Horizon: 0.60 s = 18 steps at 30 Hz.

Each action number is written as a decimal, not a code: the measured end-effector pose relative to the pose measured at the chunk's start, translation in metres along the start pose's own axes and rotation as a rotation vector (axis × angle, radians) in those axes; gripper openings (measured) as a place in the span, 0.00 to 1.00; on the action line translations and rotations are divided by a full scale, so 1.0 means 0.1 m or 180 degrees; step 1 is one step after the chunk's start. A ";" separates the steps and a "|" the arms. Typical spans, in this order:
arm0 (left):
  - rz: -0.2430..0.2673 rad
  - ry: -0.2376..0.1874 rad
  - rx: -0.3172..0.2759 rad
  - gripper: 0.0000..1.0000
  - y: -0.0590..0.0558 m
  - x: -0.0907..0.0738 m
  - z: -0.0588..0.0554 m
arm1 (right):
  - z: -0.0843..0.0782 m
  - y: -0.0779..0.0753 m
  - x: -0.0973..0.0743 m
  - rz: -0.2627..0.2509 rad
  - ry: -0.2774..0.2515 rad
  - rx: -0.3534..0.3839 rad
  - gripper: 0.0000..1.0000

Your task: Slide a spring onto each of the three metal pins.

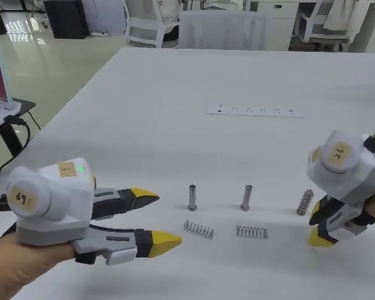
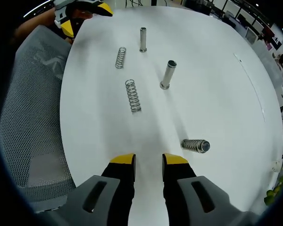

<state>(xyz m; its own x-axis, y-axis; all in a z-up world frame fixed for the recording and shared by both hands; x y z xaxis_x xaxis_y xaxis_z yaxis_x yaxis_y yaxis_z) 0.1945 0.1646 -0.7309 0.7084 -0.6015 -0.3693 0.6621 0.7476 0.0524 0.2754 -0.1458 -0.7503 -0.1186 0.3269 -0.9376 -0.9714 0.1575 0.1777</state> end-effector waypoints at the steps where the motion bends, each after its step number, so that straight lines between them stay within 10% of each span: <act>1: 0.0000 -0.0001 0.0002 0.46 0.00 0.00 0.00 | 0.02 0.01 0.01 0.0008 -0.0007 -0.0017 0.20; 18: -0.0031 0.0011 0.0024 0.46 -0.03 -0.01 0.01 | 0.45 0.09 0.14 0.0088 -0.0149 -0.0308 0.18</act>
<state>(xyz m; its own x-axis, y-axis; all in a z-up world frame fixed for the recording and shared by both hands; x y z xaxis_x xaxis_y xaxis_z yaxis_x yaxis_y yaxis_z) 0.1919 0.1624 -0.7303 0.7012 -0.6076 -0.3730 0.6706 0.7397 0.0557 0.2744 -0.0984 -0.7485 -0.1382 0.3733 -0.9174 -0.9835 0.0578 0.1716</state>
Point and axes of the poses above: the centre of the closed fingertips' face, and the gripper's own axes: x roughly forward along the fingers, y roughly to its left, z roughly out of its top, the point moved 10 cm from there along -x, roughly backward along the fingers, and after that the axes turned 13 degrees about z, right-handed, at the moved point
